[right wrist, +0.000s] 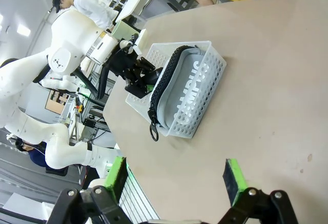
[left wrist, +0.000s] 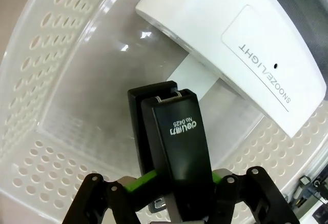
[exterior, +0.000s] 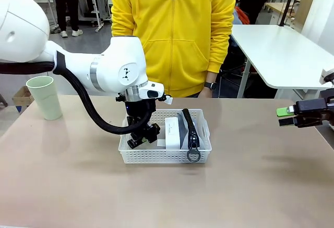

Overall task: Efficiently arrange items inside the basket to fit them all.
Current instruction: Pick up the Stapler and place it inside the Organizing basket.

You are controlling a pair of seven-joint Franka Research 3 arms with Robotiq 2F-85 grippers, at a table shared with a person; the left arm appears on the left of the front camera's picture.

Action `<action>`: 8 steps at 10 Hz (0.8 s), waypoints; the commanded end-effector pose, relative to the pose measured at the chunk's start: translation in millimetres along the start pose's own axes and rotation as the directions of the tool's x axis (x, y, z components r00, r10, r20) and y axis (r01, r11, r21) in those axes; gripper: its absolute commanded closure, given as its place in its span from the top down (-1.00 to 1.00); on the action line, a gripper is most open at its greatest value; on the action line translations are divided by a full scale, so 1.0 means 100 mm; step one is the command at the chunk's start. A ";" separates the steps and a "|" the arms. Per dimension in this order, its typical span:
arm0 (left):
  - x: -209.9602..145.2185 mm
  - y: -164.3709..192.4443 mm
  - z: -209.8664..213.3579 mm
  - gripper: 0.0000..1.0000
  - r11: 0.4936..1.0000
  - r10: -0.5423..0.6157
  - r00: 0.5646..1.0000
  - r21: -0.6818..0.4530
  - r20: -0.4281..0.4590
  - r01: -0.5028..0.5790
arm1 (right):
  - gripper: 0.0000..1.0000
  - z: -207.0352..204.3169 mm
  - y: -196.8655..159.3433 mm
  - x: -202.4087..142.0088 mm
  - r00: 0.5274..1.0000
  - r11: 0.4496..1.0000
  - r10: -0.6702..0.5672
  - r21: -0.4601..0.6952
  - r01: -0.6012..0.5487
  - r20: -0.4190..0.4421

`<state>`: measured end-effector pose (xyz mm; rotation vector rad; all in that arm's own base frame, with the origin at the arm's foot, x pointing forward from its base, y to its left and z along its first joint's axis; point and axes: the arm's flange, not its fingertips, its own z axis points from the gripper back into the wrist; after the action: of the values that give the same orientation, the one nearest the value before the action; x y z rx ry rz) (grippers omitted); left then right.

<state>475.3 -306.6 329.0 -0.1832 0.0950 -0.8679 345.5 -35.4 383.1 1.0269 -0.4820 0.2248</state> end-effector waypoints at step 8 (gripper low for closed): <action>-0.10 0.04 0.21 1.00 0.994 -0.009 0.998 -0.105 0.065 0.016 | 1.00 0.01 0.03 0.01 1.000 1.000 -0.016 -0.005 0.016 -0.004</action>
<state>479.1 -300.9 342.6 -0.2776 0.0845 -0.8504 345.5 -35.4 383.1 1.0269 -0.4820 0.2247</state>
